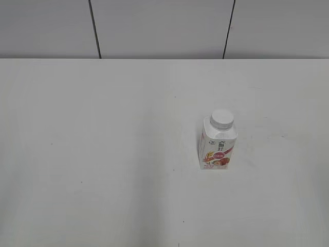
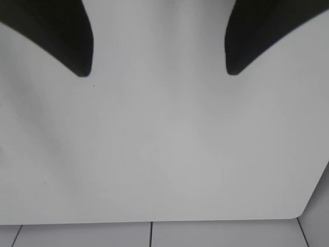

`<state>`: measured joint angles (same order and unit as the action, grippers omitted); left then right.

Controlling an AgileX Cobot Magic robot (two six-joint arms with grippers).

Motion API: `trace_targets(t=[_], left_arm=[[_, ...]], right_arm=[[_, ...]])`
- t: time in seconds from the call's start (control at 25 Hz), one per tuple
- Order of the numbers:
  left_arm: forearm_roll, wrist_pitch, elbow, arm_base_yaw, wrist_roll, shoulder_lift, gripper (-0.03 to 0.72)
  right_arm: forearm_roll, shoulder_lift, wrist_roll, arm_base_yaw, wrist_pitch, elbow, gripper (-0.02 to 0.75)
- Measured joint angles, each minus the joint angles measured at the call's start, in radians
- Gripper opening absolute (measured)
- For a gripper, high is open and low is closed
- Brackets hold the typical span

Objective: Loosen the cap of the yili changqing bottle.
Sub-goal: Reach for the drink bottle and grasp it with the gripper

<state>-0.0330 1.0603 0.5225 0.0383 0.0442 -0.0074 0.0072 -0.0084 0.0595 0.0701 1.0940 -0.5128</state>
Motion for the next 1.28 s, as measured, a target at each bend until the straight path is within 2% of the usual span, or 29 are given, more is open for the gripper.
trace_targets(t=[1.12,1.2,1.28], left_arm=[[-0.001,-0.007,0.003,0.000,0.000,0.000,0.491],[-0.014,-0.053,0.016,0.000,0.000,0.000,0.491],[-0.027,-0.180,0.023,0.000,0.000,0.000,0.491]], right_arm=[[0.000,0.000,0.000,0.000,0.000,0.000,0.378],[0.000,0.000,0.000,0.000,0.000,0.000,0.378],[0.000,0.000,0.000,0.000,0.000,0.000,0.378]])
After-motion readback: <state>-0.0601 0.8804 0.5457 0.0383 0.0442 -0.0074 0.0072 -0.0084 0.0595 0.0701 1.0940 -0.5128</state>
